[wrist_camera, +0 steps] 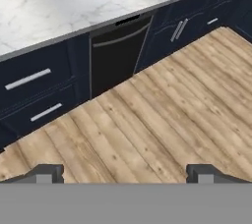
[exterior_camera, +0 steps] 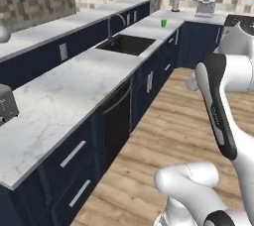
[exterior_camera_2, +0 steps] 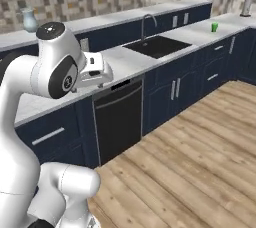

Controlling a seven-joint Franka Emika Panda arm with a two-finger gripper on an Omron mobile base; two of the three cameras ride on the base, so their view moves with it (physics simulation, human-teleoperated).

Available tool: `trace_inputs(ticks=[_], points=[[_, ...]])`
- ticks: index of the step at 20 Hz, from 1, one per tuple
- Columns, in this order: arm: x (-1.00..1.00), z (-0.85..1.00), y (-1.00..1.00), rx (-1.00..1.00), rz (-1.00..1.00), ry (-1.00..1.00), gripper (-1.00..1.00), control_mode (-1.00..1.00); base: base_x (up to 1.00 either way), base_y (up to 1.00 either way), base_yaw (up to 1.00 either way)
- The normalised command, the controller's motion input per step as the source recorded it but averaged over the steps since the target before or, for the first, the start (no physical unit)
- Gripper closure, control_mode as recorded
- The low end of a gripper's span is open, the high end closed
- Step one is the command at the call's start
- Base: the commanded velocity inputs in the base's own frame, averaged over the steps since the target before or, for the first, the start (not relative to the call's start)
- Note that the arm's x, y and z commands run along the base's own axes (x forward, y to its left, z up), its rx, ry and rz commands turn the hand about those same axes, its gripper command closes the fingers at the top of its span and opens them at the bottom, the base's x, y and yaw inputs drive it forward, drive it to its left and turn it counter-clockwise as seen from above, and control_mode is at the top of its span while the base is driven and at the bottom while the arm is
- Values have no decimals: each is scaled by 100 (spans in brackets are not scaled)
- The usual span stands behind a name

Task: Place the pitcher and cup on the dining counter for serving.

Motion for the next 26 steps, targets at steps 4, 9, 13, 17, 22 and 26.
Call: trace_inputs(ticks=[4,9,13,17,22,26], points=[[0,0,0,0,0,0,-100,100,65,-100,35],[0,0,0,0,0,0,-100,100,57,-100,30],[0,0,0,0,0,0,-100,100,56,-100,27],[0,0,0,0,0,0,-100,100,56,-100,26],[0,0,0,0,0,0,-100,100,57,-100,26],[0,0,0,0,0,0,-100,100,57,-100,25]])
